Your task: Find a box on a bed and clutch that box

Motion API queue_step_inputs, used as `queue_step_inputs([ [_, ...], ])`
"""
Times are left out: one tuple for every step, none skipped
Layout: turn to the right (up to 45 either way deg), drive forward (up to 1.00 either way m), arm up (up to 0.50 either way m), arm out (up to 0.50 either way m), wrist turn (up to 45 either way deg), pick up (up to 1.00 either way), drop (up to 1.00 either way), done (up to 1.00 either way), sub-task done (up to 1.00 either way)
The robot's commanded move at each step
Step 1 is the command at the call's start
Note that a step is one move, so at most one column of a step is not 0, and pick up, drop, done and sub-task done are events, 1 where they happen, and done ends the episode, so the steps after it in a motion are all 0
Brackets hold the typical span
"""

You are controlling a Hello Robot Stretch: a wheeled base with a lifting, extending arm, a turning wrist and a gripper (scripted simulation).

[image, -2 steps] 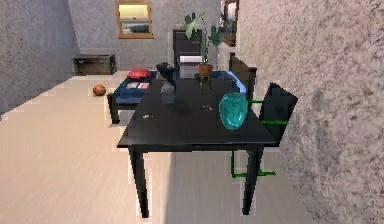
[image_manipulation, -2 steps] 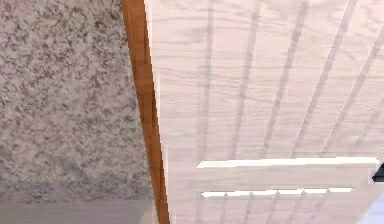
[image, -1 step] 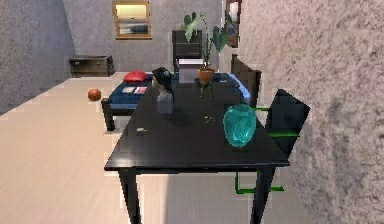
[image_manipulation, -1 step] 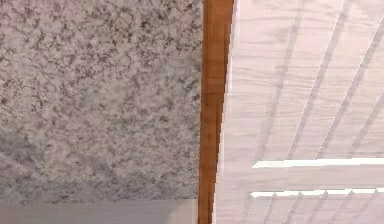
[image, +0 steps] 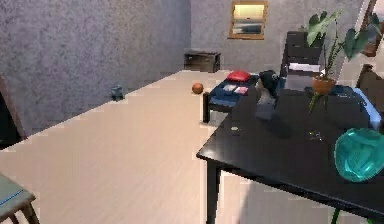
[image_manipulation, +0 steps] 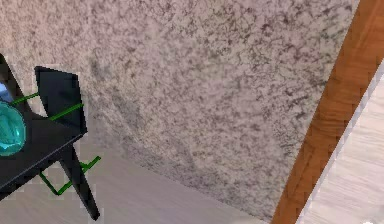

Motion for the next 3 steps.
queue_step_inputs([
  [-3.0, 0.00, 0.00, 0.00, 0.0, 0.00, 0.00, 0.00, 0.00],
  [27.0, 0.00, 0.00, 0.00, 0.0, 0.00, 0.00, 0.00, 0.00],
  [3.0, 0.00, 0.00, 0.00, 0.0, 0.00, 0.00, 0.00, 0.00],
])
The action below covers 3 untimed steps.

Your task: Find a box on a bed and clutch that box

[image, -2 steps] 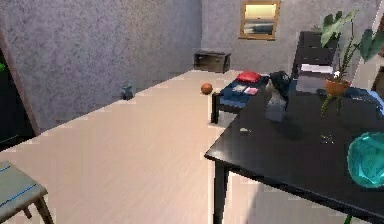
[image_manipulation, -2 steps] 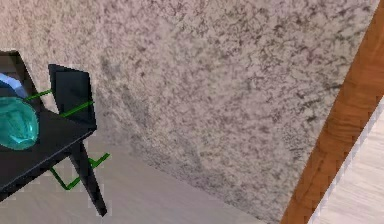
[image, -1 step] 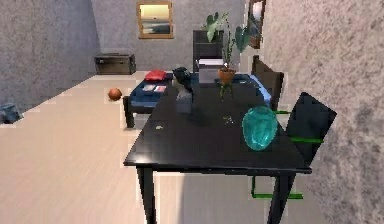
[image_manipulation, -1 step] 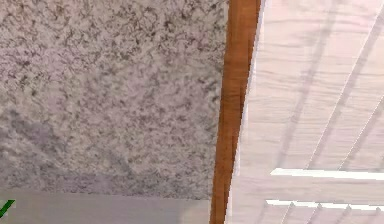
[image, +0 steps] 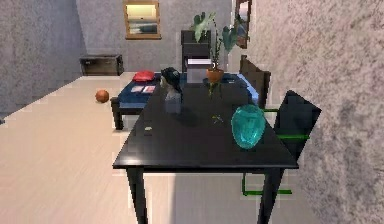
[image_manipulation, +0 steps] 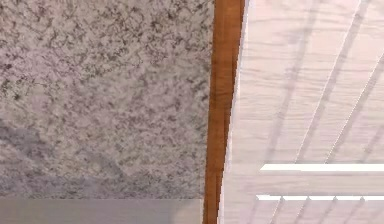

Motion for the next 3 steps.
queue_step_inputs([
  [0.0, 0.15, 0.00, 0.00, 0.0, 0.00, 0.00, 0.00, 0.00],
  [-42.0, 0.00, 0.00, 0.00, 0.0, 0.00, 0.00, 0.00, 0.00],
  [0.0, 0.35, 0.00, 0.00, 0.0, 0.00, 0.00, 0.00, 0.00],
])
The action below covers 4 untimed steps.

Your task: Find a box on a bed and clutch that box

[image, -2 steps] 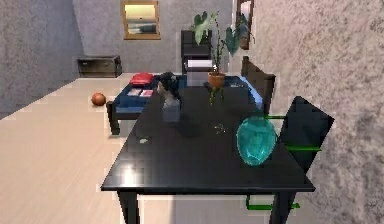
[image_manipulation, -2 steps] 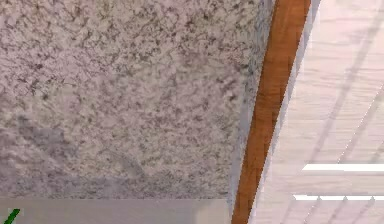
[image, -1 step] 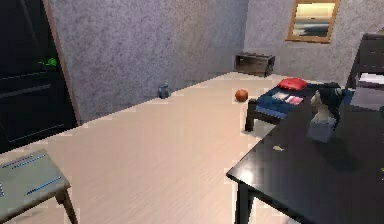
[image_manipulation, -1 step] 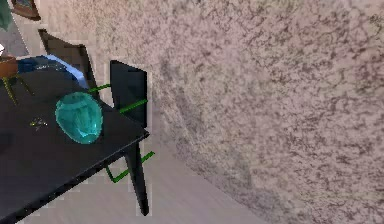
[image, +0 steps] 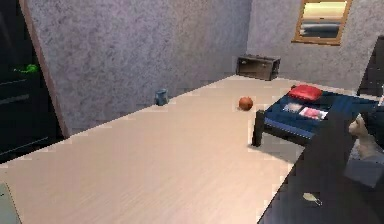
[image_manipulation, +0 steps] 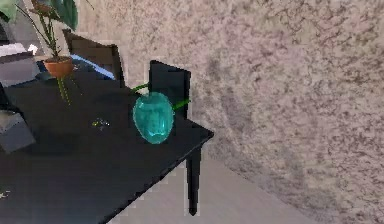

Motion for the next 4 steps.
queue_step_inputs([
  [-21.0, 0.00, 0.00, 0.00, 0.0, 0.00, 0.00, 0.00, 0.00],
  [0.0, 0.30, 0.00, 0.00, 0.0, 0.00, 0.00, 0.00, 0.00],
  [15.0, 0.00, 0.00, 0.00, 0.0, 0.00, 0.00, 0.00, 0.00],
  [0.0, 0.45, 0.00, 0.00, 0.0, 0.00, 0.00, 0.00, 0.00],
])
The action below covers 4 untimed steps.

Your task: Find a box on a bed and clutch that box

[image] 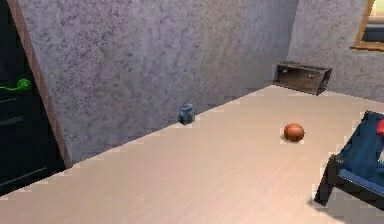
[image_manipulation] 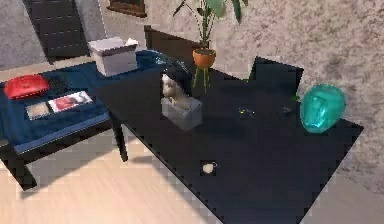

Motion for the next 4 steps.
queue_step_inputs([
  [45.0, 0.00, 0.00, 0.00, 0.0, 0.00, 0.00, 0.00, 0.00],
  [3.0, 0.00, 0.00, 0.00, 0.0, 0.00, 0.00, 0.00, 0.00],
  [0.0, 0.90, 0.00, 0.00, 0.0, 0.00, 0.00, 0.00, 0.00],
  [-45.0, 0.00, 0.00, 0.00, 0.0, 0.00, 0.00, 0.00, 0.00],
])
